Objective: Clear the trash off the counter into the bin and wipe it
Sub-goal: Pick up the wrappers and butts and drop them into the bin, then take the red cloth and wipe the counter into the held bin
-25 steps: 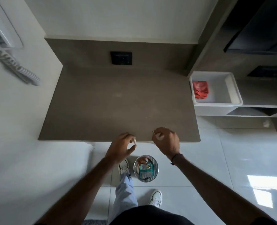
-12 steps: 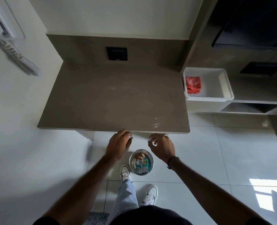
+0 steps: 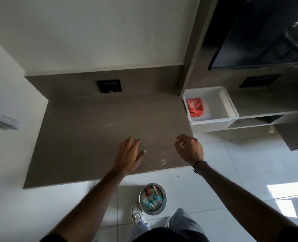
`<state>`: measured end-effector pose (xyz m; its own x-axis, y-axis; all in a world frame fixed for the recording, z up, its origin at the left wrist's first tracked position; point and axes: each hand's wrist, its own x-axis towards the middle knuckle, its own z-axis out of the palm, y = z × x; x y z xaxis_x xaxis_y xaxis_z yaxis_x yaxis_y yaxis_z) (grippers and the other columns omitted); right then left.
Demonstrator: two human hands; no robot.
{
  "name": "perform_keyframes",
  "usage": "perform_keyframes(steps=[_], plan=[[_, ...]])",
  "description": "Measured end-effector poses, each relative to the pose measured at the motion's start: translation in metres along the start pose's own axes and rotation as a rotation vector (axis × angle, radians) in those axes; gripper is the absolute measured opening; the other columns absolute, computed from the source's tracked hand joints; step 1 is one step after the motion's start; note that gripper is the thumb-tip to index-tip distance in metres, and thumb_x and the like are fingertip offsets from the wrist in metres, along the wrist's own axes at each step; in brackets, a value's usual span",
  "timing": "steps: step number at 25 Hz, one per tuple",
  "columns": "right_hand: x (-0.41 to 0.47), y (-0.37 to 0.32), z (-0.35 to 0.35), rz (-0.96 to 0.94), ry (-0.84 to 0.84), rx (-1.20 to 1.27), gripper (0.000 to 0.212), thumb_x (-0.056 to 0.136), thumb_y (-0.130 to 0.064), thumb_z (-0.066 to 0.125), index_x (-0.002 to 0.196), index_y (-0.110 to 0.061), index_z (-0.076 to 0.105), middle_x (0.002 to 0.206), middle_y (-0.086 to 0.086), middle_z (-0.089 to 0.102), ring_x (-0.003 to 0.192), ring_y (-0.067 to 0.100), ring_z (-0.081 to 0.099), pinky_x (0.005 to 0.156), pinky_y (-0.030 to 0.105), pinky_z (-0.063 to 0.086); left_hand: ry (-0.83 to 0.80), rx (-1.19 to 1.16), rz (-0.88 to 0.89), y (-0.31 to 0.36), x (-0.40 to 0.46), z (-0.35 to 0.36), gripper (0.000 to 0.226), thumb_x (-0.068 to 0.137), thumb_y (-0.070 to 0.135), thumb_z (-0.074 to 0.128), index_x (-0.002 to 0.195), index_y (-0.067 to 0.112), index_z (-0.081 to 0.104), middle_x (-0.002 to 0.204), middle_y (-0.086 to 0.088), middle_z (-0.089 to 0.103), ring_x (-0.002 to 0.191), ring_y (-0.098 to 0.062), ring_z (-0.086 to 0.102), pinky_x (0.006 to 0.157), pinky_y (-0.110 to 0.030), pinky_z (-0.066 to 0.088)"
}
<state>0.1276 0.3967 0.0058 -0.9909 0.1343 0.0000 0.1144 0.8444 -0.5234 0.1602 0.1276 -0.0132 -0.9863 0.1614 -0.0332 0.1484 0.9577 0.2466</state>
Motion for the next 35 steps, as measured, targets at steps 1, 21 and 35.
perform_keyframes(steps=[1,21,35], plan=[[0.014,0.004,-0.006,0.014,-0.032,-0.021,0.035,0.073,-0.046,0.059,0.107,-0.036,0.064,0.093,-0.011,0.076,0.088,0.021,0.072,0.064,0.026,0.049,-0.051,0.02,-0.004,0.004,0.016,-0.002,0.071,0.093,0.065,0.033,0.147,0.02,0.041,0.154,-0.012,0.038,0.141,-0.033,0.039,0.115,-0.051,0.035],[0.34,0.147,0.002,0.488,-0.536,0.136,0.071,0.086,-0.03,0.069,0.143,-0.001,0.039,0.143,0.021,0.045,0.13,0.036,0.047,0.1,0.038,0.043,-0.376,0.185,0.272,0.207,0.392,0.093,0.082,0.093,0.046,0.061,0.154,0.008,0.023,0.153,-0.024,0.04,0.144,-0.038,0.035,0.124,-0.047,0.023],[0.233,0.121,-0.032,0.434,-0.616,0.62,0.011,0.069,-0.014,0.077,0.062,-0.018,0.069,0.051,-0.006,0.065,0.051,0.014,0.058,0.05,0.027,0.053,-0.196,-0.76,-0.009,0.157,0.281,0.032,0.04,0.074,0.005,0.075,0.104,0.022,0.054,0.1,0.002,0.066,0.093,-0.01,0.064,0.08,-0.017,0.052]])
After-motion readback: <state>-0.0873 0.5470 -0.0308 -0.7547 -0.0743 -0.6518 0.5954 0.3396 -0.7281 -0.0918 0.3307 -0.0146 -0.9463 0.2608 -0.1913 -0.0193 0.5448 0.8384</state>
